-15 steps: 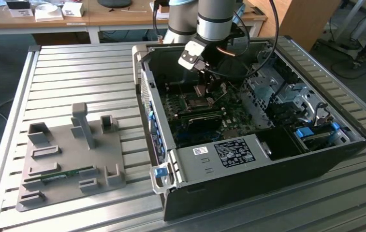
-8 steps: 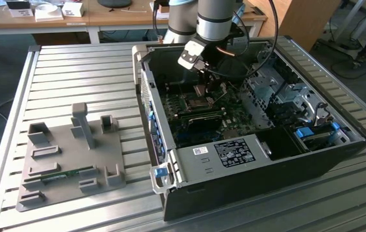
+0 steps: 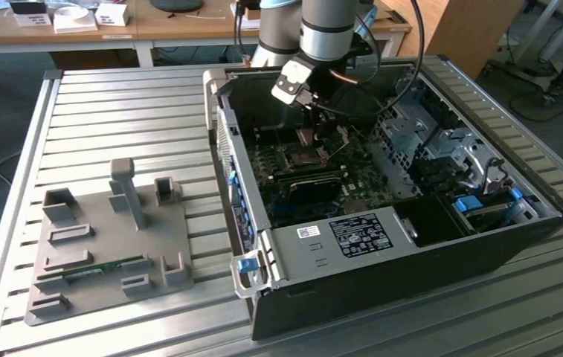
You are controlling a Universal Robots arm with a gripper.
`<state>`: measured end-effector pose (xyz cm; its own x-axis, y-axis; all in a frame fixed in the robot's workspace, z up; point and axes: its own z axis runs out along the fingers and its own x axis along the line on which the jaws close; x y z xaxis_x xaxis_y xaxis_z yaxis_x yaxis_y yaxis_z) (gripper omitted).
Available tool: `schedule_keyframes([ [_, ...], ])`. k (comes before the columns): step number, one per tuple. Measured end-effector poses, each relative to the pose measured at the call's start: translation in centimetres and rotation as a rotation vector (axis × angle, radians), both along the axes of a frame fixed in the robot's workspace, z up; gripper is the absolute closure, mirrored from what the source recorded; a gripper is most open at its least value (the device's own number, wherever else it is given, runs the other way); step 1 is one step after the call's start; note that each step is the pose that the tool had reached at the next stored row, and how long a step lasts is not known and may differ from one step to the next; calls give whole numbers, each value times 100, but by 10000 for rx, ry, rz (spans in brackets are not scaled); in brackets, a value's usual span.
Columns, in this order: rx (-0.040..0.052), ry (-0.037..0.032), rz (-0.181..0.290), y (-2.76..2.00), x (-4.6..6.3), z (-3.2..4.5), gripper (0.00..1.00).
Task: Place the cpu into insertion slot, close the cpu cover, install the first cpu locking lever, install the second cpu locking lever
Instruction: 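Place the cpu into insertion slot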
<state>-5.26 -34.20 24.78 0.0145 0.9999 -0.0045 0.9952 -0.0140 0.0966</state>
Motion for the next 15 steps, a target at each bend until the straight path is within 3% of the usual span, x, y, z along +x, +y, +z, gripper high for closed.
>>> schedule_keyframes([
  [15,1,0,-3,7,-21,-123,46],
])
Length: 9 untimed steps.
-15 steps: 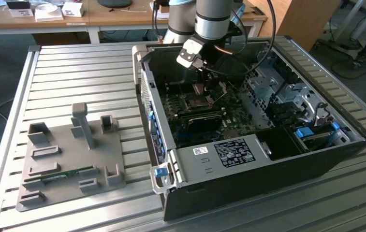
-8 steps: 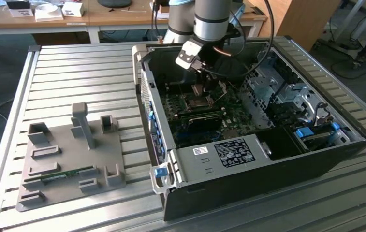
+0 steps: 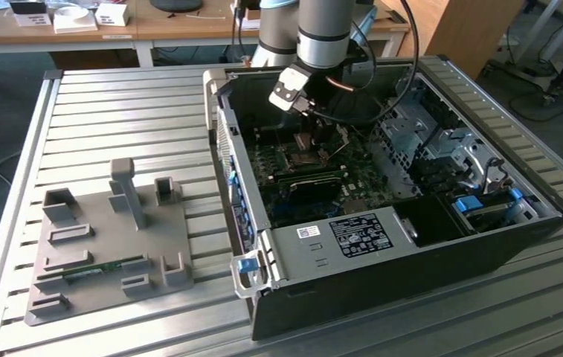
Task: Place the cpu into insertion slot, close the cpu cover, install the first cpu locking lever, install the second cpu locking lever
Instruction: 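Place the cpu into insertion slot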
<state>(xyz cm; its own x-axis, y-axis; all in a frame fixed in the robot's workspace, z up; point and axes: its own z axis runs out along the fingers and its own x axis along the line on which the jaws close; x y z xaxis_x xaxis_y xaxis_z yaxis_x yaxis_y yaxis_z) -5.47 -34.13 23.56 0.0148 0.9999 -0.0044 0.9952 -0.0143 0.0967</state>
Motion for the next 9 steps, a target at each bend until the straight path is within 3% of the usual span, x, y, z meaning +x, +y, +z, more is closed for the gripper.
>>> schedule_keyframes([
  [9,6,1,-1,2,-1,-33,46],
])
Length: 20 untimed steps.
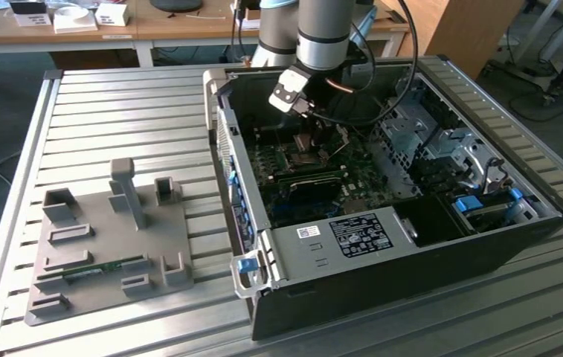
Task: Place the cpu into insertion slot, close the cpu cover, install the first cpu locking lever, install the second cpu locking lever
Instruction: 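Place the cpu into insertion slot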
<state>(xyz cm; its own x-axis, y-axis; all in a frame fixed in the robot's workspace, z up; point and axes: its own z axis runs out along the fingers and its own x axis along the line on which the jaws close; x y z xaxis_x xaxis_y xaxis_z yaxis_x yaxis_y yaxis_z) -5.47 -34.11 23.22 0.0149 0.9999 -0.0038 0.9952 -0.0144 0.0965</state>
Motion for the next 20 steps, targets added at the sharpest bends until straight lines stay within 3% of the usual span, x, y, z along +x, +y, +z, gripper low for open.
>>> schedule_keyframes([
  [14,3,-1,2,24,-1,-24,46],
  [20,-1,39,0,26,-2,-42,46],
])
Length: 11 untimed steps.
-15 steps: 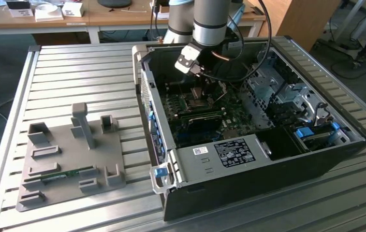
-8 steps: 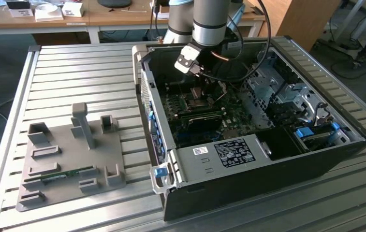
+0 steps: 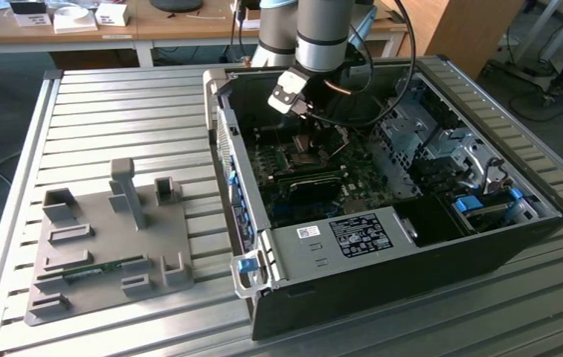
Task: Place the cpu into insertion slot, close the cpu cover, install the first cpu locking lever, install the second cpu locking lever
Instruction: 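Place the cpu into insertion slot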
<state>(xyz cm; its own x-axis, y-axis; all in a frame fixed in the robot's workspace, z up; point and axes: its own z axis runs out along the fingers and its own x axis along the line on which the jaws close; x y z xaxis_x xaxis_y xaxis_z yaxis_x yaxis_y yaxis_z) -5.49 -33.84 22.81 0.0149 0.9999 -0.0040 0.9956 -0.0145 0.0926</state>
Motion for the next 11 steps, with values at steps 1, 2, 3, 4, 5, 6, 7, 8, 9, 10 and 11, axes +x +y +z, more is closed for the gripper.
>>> schedule_keyframes([
  [1,0,1,1,0,0,0,46],
  [2,1,0,1,0,0,-1,46],
  [3,2,0,0,0,0,-1,46],
  [4,2,13,1,0,1,-1,46],
  [5,4,43,3,1,1,-2,46],
  [6,2,50,2,0,1,-1,46],
  [7,2,53,1,0,0,-1,46],
  [8,2,57,0,0,0,-1,46],
  [9,2,59,0,0,0,-1,46],
  [10,2,59,1,0,0,-3,46],
  [11,4,57,1,0,1,-7,46],
])
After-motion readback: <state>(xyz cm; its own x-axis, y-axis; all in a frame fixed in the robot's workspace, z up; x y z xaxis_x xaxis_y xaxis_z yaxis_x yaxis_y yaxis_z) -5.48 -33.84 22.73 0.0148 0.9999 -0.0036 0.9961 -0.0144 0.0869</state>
